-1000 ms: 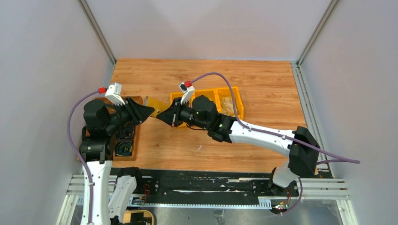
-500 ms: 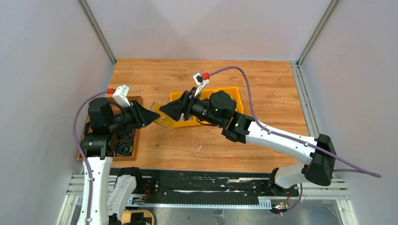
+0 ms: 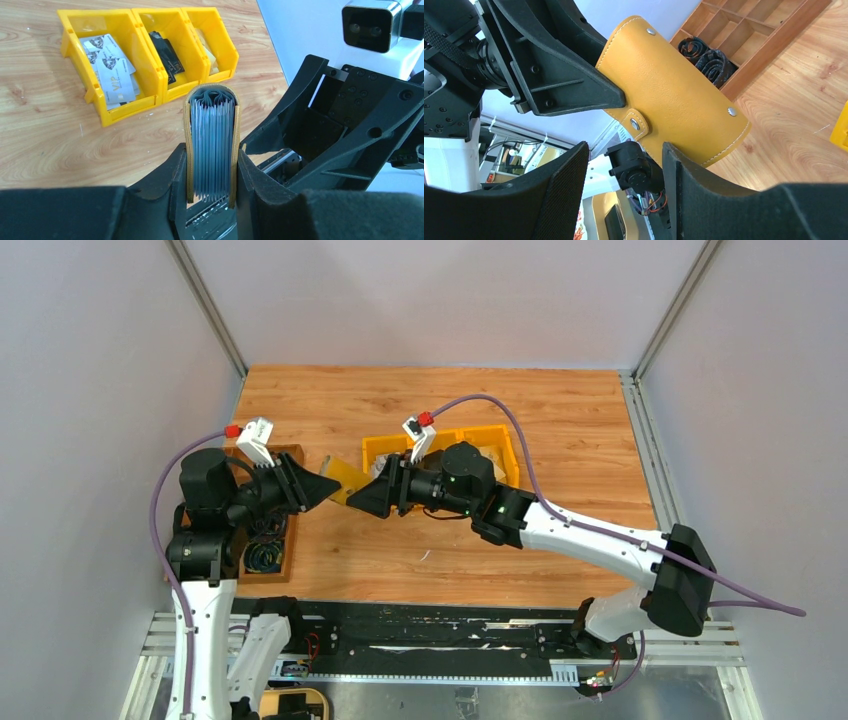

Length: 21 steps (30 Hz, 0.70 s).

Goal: Take the credit cards out of the card holder
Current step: Open the card holder.

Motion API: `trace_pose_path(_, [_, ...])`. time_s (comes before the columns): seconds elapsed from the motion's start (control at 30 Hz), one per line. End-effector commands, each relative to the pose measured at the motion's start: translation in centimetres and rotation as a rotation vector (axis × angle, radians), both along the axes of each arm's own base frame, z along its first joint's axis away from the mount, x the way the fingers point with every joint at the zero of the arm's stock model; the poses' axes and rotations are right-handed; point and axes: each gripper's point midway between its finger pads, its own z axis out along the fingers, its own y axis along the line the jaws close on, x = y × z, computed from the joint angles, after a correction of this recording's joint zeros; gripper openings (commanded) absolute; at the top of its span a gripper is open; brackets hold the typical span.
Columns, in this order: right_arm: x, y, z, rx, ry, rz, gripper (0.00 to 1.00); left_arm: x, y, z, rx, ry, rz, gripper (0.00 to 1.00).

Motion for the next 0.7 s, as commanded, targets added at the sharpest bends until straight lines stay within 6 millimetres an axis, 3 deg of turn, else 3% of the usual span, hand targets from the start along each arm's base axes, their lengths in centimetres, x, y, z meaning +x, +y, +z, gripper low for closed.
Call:
trace_pose_path(0.0, [0.3, 0.4, -0.2, -0.002, 0.019, 0.019, 0.59, -1.0, -0.8, 2.4, -0.027, -0.072, -0.054, 0.0])
trace_pose_path(0.23, [0.5, 1.9, 1.4, 0.053, 0.01, 0.062, 0.52, -1.4, -1.1, 2.6, -0.041, -0.068, -0.071, 0.0])
trace_pose_path(0.5, [1.1, 2.3, 3.3, 0.14, 0.012, 0.054, 0.49, -1.7, -1.4, 2.4, -0.063, -0.055, -0.088, 0.0])
trace_pose_path(0.67, [0.8, 3.1, 5.4, 0.236, 0.034, 0.095, 0.36, -1.6, -1.4, 2.0, -0.066, -0.046, -0.092, 0.0])
